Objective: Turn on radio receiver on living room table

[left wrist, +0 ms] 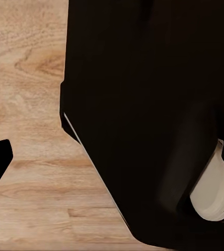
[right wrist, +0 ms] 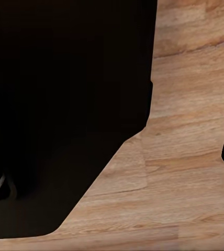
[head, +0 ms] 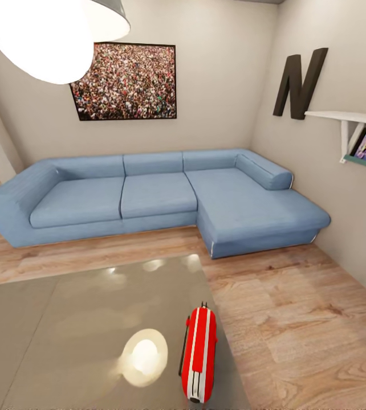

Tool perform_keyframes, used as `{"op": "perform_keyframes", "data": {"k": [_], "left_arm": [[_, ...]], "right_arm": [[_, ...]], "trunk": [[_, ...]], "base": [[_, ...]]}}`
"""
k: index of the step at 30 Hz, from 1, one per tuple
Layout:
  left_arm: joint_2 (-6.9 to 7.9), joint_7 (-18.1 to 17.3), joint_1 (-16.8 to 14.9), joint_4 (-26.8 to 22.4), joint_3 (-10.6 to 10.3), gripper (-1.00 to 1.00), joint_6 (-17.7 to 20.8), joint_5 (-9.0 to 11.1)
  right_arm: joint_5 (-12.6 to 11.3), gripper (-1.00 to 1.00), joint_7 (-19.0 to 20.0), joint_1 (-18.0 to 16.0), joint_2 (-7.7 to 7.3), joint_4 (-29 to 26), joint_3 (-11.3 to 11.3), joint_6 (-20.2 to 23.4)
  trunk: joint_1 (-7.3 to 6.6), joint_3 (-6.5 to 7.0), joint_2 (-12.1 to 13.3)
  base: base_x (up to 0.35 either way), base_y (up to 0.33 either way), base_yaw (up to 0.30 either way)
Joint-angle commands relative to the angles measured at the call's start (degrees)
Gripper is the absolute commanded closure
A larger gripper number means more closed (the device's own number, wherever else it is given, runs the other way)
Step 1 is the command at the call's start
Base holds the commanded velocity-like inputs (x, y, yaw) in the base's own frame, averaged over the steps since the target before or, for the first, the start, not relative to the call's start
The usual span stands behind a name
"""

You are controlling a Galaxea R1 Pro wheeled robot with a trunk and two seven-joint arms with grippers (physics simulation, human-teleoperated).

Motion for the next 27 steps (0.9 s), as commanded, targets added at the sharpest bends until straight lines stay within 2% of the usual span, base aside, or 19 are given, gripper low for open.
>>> {"op": "perform_keyframes", "data": {"k": [1, 27], "left_arm": [[0.0, 0.0, 0.0, 0.0, 0.0, -1.0, 0.0, 0.0], [0.0, 0.0, 0.0, 0.0, 0.0, -1.0, 0.0, 0.0]], "right_arm": [[0.0, -1.0, 0.0, 0.0, 0.0, 0.0, 0.0, 0.0], [-0.11, -1.0, 0.0, 0.0, -0.05, 0.0, -0.08, 0.0]], "trunk": [[0.0, -0.1, 0.0], [0.0, -2.39, 0.0]], "base": [[0.0, 0.0, 0.0], [0.0, 0.0, 0.0]]}}
